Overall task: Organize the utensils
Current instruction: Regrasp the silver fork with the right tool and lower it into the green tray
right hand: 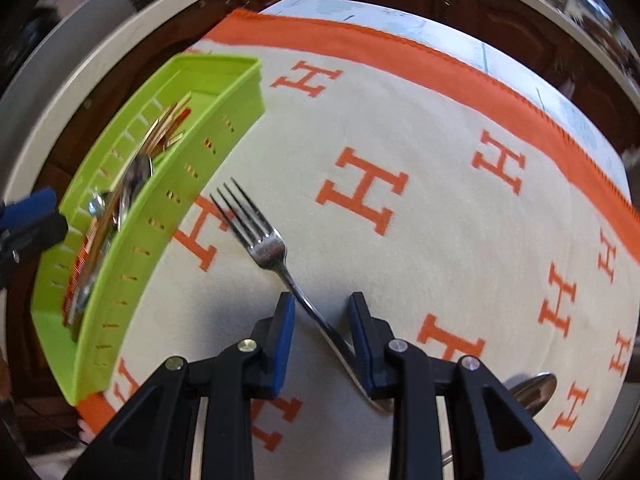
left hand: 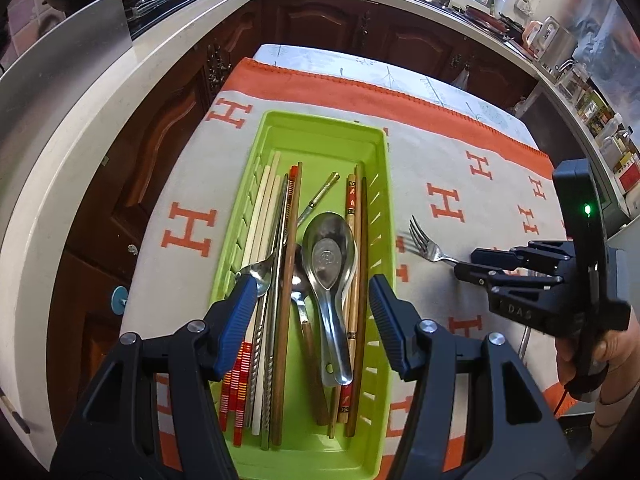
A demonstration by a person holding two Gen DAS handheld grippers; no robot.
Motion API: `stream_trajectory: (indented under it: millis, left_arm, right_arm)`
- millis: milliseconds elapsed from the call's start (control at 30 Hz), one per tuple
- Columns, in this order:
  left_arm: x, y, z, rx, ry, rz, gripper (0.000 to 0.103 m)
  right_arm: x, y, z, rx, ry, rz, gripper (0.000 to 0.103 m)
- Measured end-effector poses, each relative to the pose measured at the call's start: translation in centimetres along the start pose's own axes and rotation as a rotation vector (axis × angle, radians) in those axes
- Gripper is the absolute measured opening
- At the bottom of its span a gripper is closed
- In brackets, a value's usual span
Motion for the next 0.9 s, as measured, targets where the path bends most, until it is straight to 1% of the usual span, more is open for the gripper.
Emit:
stream_trajectory:
  millis: [67,100,167,200,233,333,533,700,767,900]
  left_arm:
    - [0.0,0.3,-0.1,0.007,-0.006,-0.007,0.055]
    - [0.0,0.4,-0.2,0.009,-0.008,-0.009,0.055]
    - [0.1,0.6,-0.3,0.010,-0.014,-0.012,0.055]
    - [0.1,0.7,-0.4,0.010,-0.017,-0.014,0.055]
    - [0.2,0.8,-0.5,0.011,-0.020,-0.016,0.055]
    - [0.2,0.8,-0.7,0.016,-0.024,-0.019,0.055]
    - [0.4,0.3,-1.2,0.009,-0.019,-0.019,0.055]
    - [0.7,-0.2,-1.5,-0.005,-0.013,-0.024,0.055]
    - [0.8,-0.5,-1.7,-0.019,-0.004,-0.025,0.055]
    - [0.8,-1.3,-2.3,-0.062,0.004,-0.022,0.055]
  right_arm:
    - [0.0,0.0,-0.2,0.019,-0.010,0.006,0.021]
    - [0.0,0.1,-0.2,0.020,-0.009,0.005,0.014]
    - [0.0,0.1,0.0,0.020,0.019,-0.005,0.010]
    - [-0.1,0.1,0.1,0.020,0.028,-0.008,0.006]
    - [-0.1,0.1,0.4,0.006,0.054,-0.018,0.004]
    - [-0.2,0.3,1.3,-0.063,0.146,-0.045,0.004]
    - [0.6,-0.9,1.4,-0.175,0.242,-0.043,0.004]
    - [1.1,-3.5,0.9,-0.301,0.302,-0.024,0.004]
    - [1.1,-5.3,0.6,-0.367,0.330,-0.010,0.004]
    - [-0.4,-7.3,-1.0,-0.466,0.382,0.000,0.004]
Point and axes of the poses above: each gripper's, at about its wrist camera, not at the fingertips, and y roughly the way its jaws point, z to its right, x to its underside, the point moved 2 cm from there along y, roughly the way its jaws point, and after that the axes turned 10 degrees about x, right-handed, at the moved point
